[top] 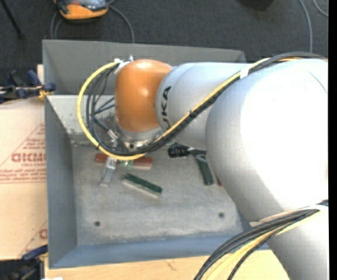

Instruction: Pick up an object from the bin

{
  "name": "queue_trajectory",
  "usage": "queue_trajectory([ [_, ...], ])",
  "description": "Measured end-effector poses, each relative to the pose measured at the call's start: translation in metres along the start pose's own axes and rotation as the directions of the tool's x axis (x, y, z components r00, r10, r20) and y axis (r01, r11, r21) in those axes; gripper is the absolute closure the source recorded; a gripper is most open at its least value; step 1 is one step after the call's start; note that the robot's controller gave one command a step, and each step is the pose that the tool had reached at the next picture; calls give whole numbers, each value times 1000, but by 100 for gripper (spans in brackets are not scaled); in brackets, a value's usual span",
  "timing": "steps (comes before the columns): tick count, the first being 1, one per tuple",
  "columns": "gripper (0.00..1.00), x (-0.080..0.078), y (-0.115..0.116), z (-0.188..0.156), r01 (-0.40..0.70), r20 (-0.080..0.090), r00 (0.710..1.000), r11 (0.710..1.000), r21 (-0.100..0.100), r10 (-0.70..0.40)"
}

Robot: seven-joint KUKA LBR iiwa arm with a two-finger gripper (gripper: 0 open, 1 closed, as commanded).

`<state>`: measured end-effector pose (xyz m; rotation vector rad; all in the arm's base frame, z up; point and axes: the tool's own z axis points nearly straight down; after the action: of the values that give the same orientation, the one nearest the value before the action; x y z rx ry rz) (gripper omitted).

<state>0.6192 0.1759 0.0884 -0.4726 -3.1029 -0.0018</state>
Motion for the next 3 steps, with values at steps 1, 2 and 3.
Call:
queue_trajectory([
  [1,100,7,-38,18,49,6,999,999,-2,-49],
  [2,100,7,-38,18,48,6,999,999,-2,-48],
  [3,100,6,-48,-30,53,-1,999,999,1,-53],
])
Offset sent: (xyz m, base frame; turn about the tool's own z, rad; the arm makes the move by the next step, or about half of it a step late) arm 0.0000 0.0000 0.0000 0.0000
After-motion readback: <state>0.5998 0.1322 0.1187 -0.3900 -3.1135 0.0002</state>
